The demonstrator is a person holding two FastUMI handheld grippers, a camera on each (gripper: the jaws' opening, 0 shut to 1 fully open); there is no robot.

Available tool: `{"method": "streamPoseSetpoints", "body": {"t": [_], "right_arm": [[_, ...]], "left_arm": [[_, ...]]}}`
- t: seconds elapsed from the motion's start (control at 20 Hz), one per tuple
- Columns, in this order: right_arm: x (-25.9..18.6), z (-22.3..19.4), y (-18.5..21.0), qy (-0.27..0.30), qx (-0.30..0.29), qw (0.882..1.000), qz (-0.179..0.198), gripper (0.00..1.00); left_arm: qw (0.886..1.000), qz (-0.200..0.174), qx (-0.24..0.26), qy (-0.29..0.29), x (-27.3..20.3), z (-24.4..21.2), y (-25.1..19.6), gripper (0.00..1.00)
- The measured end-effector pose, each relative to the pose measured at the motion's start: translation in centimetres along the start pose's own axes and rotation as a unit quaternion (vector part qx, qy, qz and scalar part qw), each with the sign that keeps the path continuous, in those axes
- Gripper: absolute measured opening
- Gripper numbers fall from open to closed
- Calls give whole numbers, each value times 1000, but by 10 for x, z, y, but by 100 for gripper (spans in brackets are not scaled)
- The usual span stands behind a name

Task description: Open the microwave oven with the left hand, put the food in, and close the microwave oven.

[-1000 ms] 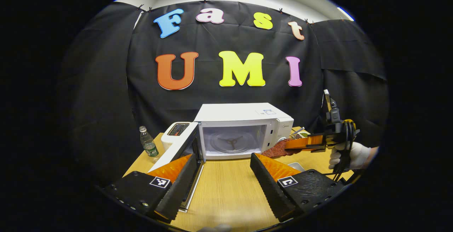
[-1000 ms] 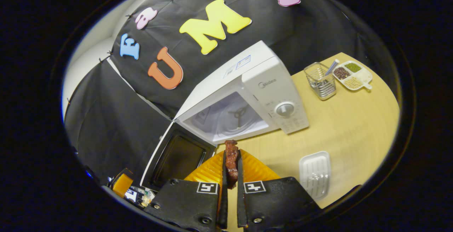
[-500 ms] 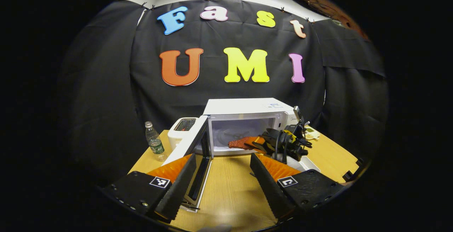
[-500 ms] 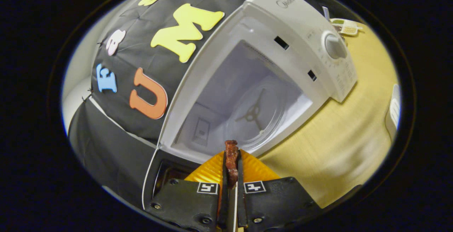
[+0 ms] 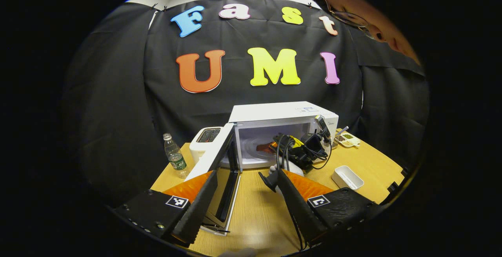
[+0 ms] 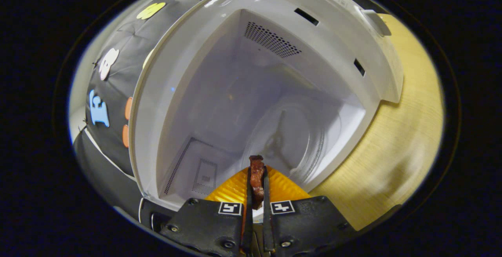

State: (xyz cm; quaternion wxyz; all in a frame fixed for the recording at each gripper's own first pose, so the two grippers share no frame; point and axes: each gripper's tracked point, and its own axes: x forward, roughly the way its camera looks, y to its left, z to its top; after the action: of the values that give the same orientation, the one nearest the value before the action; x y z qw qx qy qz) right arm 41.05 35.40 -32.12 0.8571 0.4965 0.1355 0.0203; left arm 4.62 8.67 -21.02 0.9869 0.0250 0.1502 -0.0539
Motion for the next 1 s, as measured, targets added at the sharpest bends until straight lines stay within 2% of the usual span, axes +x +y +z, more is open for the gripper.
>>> {"method": "streamPoseSetpoints", "body": {"t": [0.15,0.3,0.35,0.45,0.5,0.55,0.6,0.7,0.75,0.8,0.85,0.95,1.0], "right_arm": [[14,1,-7,-22,-5,1000,-11,14],[22,1,-8,-37,8,999,-3,14],[24,0,-10,-40,9,999,-3,8],[25,-4,-13,-39,12,999,-4,11],[25,-6,-15,-40,6,999,-8,20],[27,-6,-16,-43,0,999,-9,11],[26,-7,-15,-45,-5,999,-10,11],[25,-7,-7,-49,-22,999,-4,19],[26,-8,-4,-46,-45,998,1,29],[25,-7,-3,-43,-70,997,-3,34],[24,-5,-2,-41,-87,995,-4,53],[20,0,-3,-46,-104,993,-11,69],[18,3,-5,-50,-121,991,-15,84]], "left_arm": [[1000,6,-2,1,4,1,1,94],[1000,14,-4,2,5,-1,2,94],[1000,17,-4,3,5,-2,4,94],[1000,19,-4,4,5,-4,3,94],[1000,20,-3,7,5,-6,3,94],[1000,21,-2,10,5,-9,3,94],[1000,20,-2,12,4,-11,3,94],[1000,20,-2,13,4,-13,3,94],[1000,19,-2,13,4,-12,2,94],[1000,16,-2,11,3,-12,1,94],[1000,11,-4,10,2,-11,-3,94],[1000,7,-1,9,0,-11,-5,94],[1000,8,-1,10,-1,-10,-4,94]]}}
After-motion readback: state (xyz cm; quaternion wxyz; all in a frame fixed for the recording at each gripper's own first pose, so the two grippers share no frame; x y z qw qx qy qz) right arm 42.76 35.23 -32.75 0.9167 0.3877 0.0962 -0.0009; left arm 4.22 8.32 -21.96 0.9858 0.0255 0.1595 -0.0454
